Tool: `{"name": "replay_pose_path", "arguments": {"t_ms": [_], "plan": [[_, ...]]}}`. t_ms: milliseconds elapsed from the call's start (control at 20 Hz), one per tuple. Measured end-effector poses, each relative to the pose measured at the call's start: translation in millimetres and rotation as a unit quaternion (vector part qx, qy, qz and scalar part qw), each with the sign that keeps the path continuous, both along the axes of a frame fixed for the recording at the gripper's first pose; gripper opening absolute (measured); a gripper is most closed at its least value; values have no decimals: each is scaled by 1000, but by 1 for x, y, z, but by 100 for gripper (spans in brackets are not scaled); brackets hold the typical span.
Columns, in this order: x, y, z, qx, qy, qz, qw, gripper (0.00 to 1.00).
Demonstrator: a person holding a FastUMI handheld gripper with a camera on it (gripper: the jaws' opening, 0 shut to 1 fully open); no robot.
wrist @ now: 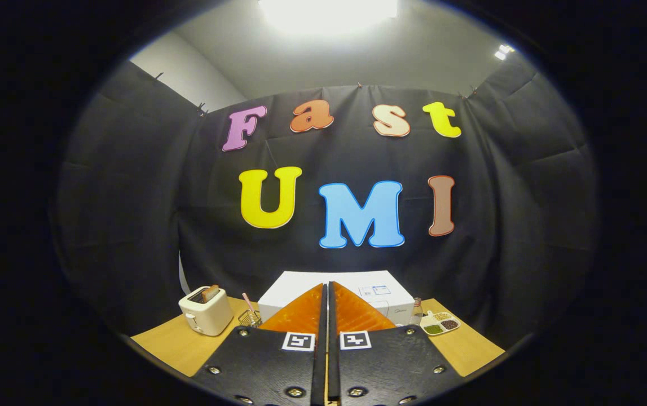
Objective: Open the microwave, put the food inside, and close the microwave door.
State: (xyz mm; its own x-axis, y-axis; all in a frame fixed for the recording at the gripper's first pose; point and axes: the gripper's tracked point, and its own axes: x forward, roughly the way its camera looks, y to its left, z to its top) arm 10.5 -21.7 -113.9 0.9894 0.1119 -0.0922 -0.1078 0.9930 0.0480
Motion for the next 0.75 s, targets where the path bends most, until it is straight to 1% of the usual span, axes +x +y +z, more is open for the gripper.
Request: {"name": "replay_pose_path", "arguments": {"t_ms": [50, 100, 200, 250, 300, 400, 450, 500, 600, 700, 750], "plan": [[-3, -2, 1, 8, 0, -11, 1000, 2], [-4, 3, 4, 14, -7, -9, 1000, 32], [-5, 10, 10, 0, -26, -8, 1000, 93], [-8, 8, 15, -11, -37, -21, 999, 99], [-9, 9, 18, -21, -48, -31, 998, 99], [-12, 24, 14, -25, -44, -16, 999, 99], [-11, 30, 10, -15, -35, -7, 999, 99], [-11, 31, 9, -7, -28, -6, 1000, 99], [-8, 25, 10, 0, -22, -11, 1000, 99], [-6, 17, 11, 0, -22, -27, 999, 99], [-6, 18, 10, 2, -21, -25, 999, 99]]}}
